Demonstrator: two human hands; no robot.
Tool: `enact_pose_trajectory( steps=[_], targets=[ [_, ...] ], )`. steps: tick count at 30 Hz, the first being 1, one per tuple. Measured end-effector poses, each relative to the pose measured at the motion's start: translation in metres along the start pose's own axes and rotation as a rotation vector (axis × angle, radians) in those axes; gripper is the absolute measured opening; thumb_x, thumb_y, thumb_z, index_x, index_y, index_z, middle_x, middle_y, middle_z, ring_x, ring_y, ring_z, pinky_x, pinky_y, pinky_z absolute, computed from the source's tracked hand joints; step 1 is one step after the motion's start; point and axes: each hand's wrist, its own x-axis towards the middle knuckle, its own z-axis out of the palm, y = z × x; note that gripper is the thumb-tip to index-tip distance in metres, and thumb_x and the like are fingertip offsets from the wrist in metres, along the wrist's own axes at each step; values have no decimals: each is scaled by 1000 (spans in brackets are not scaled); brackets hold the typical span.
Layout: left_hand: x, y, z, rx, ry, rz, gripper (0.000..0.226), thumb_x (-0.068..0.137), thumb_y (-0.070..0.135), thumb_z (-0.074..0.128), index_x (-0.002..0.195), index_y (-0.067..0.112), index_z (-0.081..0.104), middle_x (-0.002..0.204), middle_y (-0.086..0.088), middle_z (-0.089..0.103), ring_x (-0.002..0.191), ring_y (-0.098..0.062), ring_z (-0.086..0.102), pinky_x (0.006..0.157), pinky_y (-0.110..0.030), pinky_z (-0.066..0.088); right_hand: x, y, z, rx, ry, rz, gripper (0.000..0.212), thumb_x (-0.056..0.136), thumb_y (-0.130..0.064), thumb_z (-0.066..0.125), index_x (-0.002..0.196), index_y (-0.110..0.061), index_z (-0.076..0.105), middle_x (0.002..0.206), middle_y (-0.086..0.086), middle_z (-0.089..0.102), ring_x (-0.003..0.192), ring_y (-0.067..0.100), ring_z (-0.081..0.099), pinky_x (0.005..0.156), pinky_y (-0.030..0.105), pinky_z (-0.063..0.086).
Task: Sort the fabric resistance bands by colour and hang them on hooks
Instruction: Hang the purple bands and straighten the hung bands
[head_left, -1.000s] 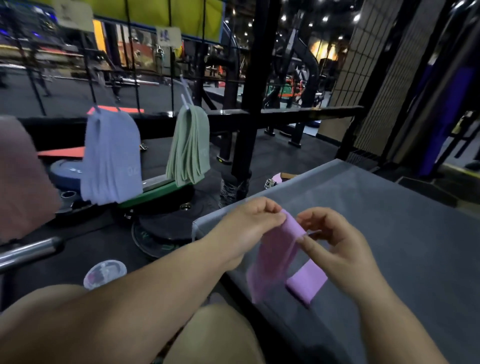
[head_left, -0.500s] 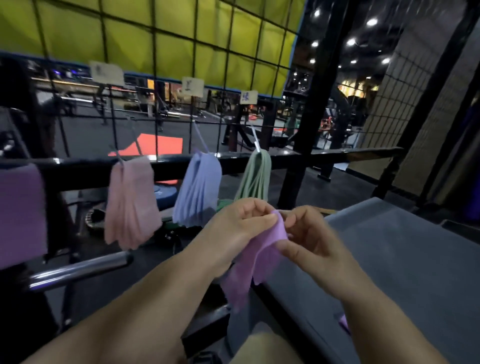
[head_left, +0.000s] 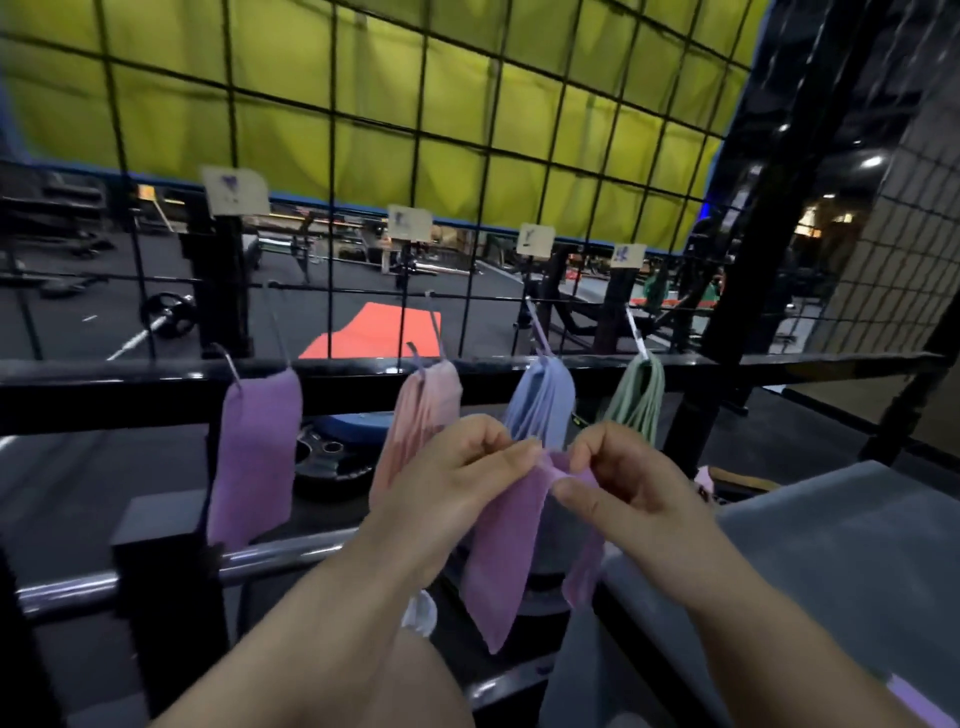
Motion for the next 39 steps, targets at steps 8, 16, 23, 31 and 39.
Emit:
enact_pose_trajectory(
  steps=[8,16,23,31,39],
  targets=[
    [-18,6,-40,21,-98,-3,39,56,36,82,85,21,62,79,3,62,72,-7,56,65,-21,47,26,-15,29,-24,-3,19,35,65,-53,78,68,-23,61,70,16,59,68,20,53,65,35,43],
    [-34,12,-68,35,87,105,31,64,22,88,77,29,60,87,2,68,78,-19,64,70,-31,53,45,-30,60,20,-49,2,20,68,-32,78,68,-18,62,70,14,61,66,19,57,62,31,46],
    [-56,26,-105,-81,193,181,29,59,22,84,74,16,60,85,10,68,70,-16,64,63,-20,52,59,-43,87,115,-187,-21,22,75,-21,80,77,-9,62,67,4,68,63,15,68,58,24,52],
    [-71,34,-148,95,365,268,30,59,41,77,73,18,64,89,-10,66,78,-29,58,69,-33,47,80,-48,125,24,-249,-7,13,77,-23,81,83,-23,70,81,-1,70,60,12,66,57,30,52],
    [-64,45,-169,132,446,284,22,76,34,77,80,18,63,81,-29,60,67,-22,55,66,-31,45,110,-56,155,44,-183,-65,16,78,-14,79,74,-28,72,87,-13,71,78,1,65,68,14,48]
  ],
)
